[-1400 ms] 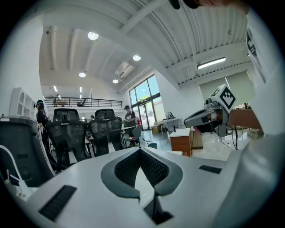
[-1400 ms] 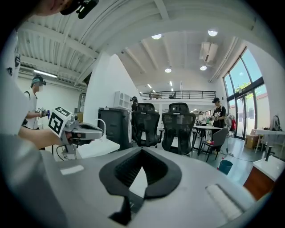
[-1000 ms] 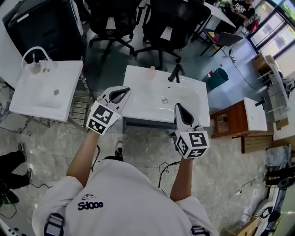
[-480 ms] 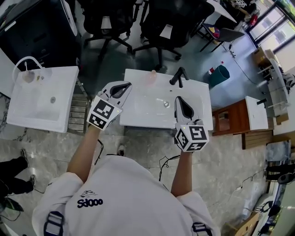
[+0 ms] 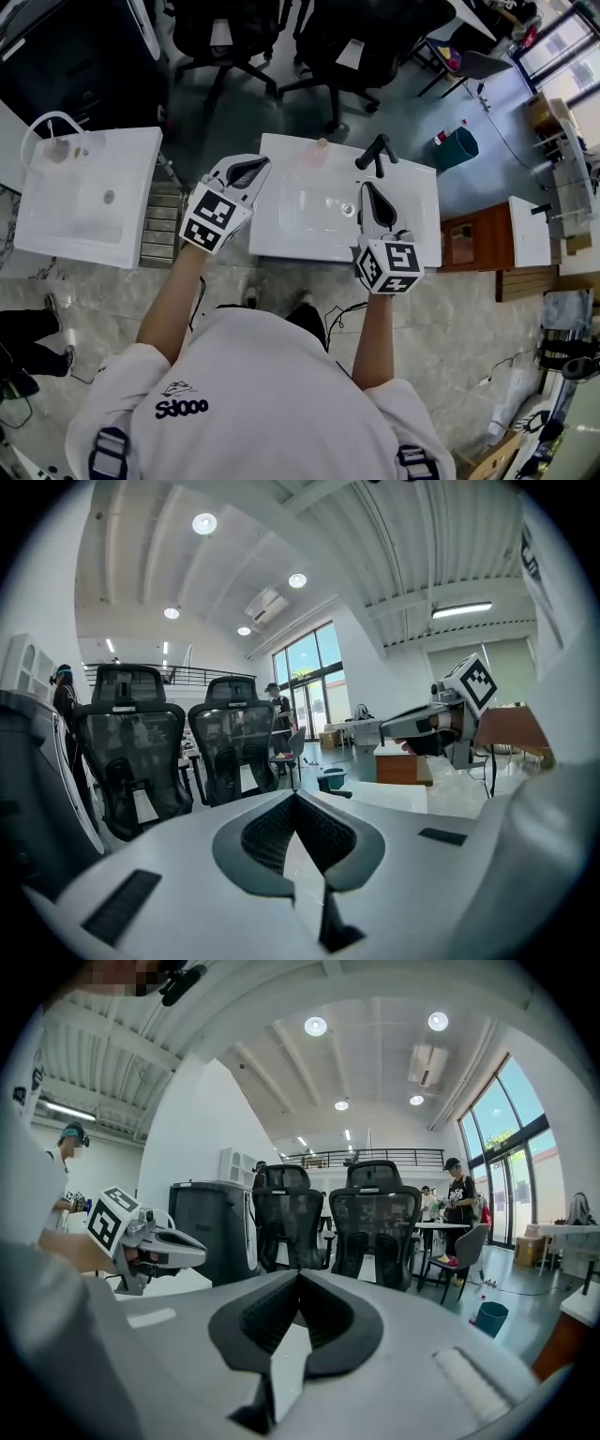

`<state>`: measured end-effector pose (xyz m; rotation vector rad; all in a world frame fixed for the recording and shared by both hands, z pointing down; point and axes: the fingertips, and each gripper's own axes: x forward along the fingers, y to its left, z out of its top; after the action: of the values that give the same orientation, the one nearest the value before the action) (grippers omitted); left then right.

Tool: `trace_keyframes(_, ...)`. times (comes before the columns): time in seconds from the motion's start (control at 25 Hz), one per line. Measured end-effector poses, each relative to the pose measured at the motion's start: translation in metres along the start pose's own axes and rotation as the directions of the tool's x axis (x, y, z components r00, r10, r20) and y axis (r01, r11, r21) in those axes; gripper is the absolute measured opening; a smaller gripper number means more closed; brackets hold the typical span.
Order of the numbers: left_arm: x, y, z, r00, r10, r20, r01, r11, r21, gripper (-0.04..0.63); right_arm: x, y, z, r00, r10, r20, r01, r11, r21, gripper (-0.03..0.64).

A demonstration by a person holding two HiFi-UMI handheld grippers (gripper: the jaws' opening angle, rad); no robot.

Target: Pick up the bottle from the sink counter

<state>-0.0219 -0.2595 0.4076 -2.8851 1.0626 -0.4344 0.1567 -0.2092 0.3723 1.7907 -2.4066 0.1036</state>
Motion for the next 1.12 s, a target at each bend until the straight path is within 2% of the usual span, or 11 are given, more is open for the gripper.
trace_keyframes(0.2, 0.008, 0.012, -0.003, 0.999, 0.04, -0.022, -0.041, 0.999, -0.031, 0.002, 0.028, -0.006, -0.006, 0.998, 0.062, -0.015, -0.062, 0.998, 0.007, 0.013)
trace_keyframes(0.48, 0.026, 0.017, -0.02, 0.988, 0.123, -0.088, -0.13, 0.988, -0.079, 0.002, 0.066, -0.026, -0.03, 0.982, 0.172, -0.073, -0.169, 0.984, 0.046, 0.083)
trace_keyframes(0.76, 0.047, 0.024, -0.036, 0.966, 0.202, -0.159, -0.222, 0.968, -0.12, 0.002, 0.109, -0.048, -0.064, 0.964, 0.237, -0.123, -0.231, 0.971, 0.057, 0.133)
trace_keyframes(1.12, 0.062, 0.033, -0.071, 0.935, 0.252, -0.25, -0.297, 0.941, -0.161, 0.002, 0.166, -0.053, -0.119, 0.937, 0.306, -0.17, -0.301, 0.952, 0.055, 0.198)
